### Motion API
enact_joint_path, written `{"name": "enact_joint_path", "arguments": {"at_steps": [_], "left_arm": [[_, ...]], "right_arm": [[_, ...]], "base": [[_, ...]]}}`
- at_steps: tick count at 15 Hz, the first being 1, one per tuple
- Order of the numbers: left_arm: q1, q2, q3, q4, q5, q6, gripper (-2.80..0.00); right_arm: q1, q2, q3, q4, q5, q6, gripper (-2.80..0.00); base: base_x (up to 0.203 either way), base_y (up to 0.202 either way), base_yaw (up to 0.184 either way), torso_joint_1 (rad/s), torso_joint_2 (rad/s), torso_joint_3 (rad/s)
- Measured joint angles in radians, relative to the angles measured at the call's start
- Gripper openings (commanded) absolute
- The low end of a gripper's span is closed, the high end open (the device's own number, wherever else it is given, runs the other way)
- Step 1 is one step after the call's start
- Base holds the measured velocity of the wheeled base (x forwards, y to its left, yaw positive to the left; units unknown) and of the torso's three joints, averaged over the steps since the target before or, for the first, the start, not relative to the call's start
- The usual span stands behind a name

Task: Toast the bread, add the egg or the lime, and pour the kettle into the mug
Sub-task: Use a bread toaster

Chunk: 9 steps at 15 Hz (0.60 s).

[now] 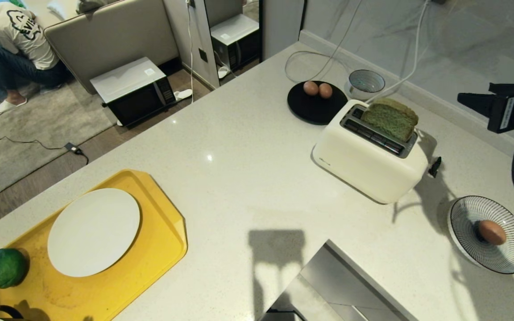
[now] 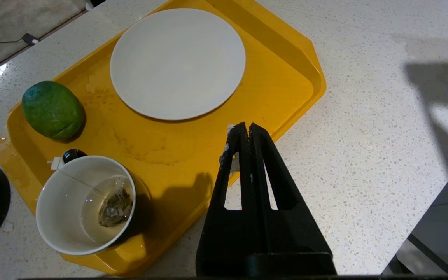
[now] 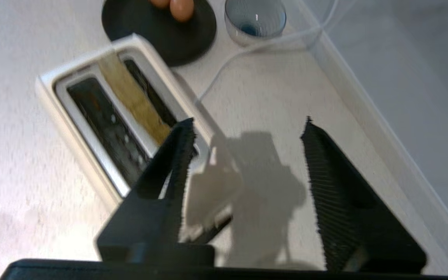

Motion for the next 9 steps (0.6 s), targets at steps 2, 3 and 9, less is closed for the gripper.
{"name": "enact_joint_path", "arguments": {"at_steps": [2,3,9], "left_arm": [[0.0,0.0,0.0,0.0,0.0,0.0,-2.8],[0.0,0.0,0.0,0.0,0.0,0.0,-2.8],[0.0,0.0,0.0,0.0,0.0,0.0,-2.8]], "right_arm": [[-0.015,-0.032,-0.03,0.106,-0.003,0.008,-2.8],[-0.034,-0.042,-0.054,0.156,-0.01,0.028,-2.8],[-0.076,-0.089,-0.084,0.3,-0.054,0.123,-2.8]], "base": [[0.0,0.0,0.0,0.0,0.0,0.0],[0.0,0.0,0.0,0.0,0.0,0.0],[0.0,0.0,0.0,0.0,0.0,0.0]]}}
